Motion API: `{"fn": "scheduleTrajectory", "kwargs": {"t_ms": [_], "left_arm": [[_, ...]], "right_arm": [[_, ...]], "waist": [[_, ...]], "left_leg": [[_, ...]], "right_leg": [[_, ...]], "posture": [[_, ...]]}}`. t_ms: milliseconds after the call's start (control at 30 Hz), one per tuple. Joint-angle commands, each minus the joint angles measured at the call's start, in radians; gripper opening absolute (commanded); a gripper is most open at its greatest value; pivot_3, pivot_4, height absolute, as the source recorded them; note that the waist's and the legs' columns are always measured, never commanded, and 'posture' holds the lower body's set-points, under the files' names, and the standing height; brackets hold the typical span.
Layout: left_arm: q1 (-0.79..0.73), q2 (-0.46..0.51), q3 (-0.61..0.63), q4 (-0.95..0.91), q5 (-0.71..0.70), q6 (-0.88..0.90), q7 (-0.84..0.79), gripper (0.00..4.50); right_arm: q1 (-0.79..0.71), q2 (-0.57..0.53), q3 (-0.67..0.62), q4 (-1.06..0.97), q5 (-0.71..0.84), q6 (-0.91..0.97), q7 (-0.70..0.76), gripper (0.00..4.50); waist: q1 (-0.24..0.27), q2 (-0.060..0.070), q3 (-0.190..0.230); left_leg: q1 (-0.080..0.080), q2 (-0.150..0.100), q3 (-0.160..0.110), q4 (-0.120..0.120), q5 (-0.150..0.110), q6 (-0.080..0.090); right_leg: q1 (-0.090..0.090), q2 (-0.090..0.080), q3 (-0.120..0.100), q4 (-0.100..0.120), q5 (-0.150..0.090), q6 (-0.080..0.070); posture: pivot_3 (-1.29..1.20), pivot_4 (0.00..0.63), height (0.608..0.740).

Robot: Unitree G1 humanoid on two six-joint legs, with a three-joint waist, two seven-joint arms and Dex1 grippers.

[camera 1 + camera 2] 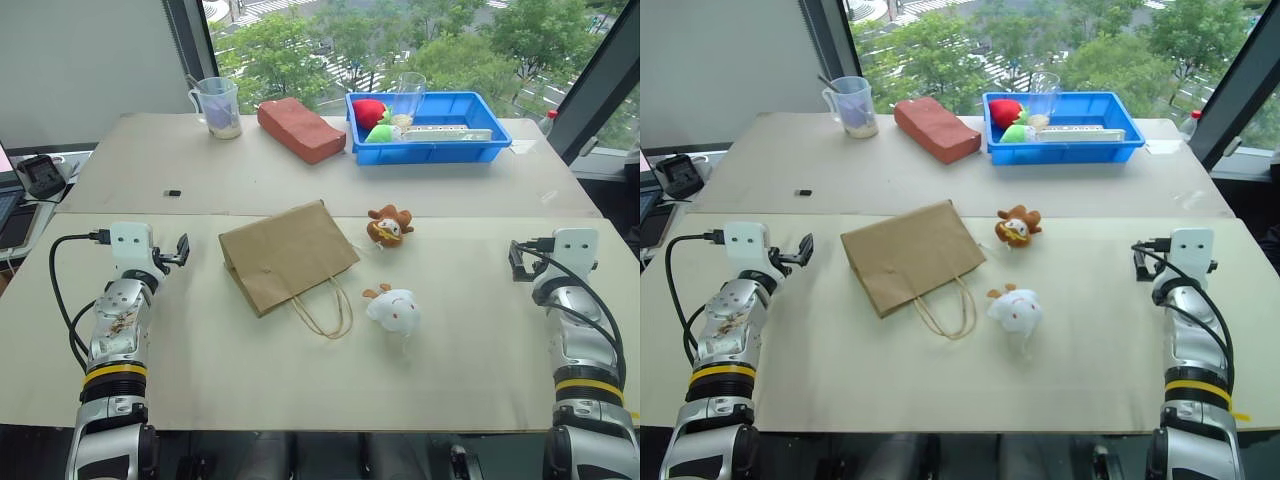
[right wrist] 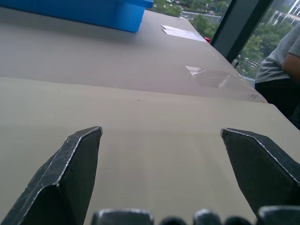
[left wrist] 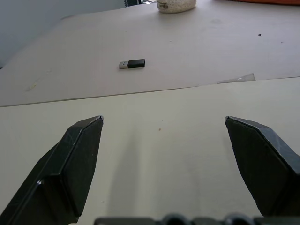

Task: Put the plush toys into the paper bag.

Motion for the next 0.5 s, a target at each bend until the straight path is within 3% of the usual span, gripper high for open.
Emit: {"fn": "scheduleTrajectory", "kwargs": {"t_ms": [33, 333, 500], "left_arm": [[0.000, 0.031, 0.017, -0.043, -0.005, -0.005, -0.010, 4.43], [0.012, 0.139, 0.000, -0.159, -0.059, 0.046, -0.203, 4.43], [-0.048, 0.271, -0.079, -0.316, -0.144, 0.137, -0.503, 4.43]], "right_arm": [[-0.012, -0.012, -0.017, -0.021, 0.010, -0.026, -0.001, 4.50], [-0.050, -0.067, -0.019, -0.062, 0.056, 0.024, 0.120, 4.50], [-0.090, -0.143, 0.023, -0.245, 0.153, 0.167, 0.331, 4.50]], "waist": [[0.000, 0.000, 0.000], [-0.002, 0.000, 0.000], [-0.002, 0.000, 0.000]], "left_leg": [[0.000, 0.000, 0.000, 0.000, 0.000, 0.000], [0.000, 0.000, 0.000, 0.000, 0.000, 0.000], [-0.001, 0.001, 0.000, 0.000, 0.000, 0.000]], "right_leg": [[0.000, 0.000, 0.000, 0.000, 0.000, 0.000], [0.000, 0.000, 0.000, 0.000, 0.000, 0.000], [0.000, 0.001, 0.000, 0.000, 0.000, 0.000]], "posture": [[0.00, 0.150, 0.740], [0.00, 0.150, 0.740], [0.00, 0.150, 0.740]]}}
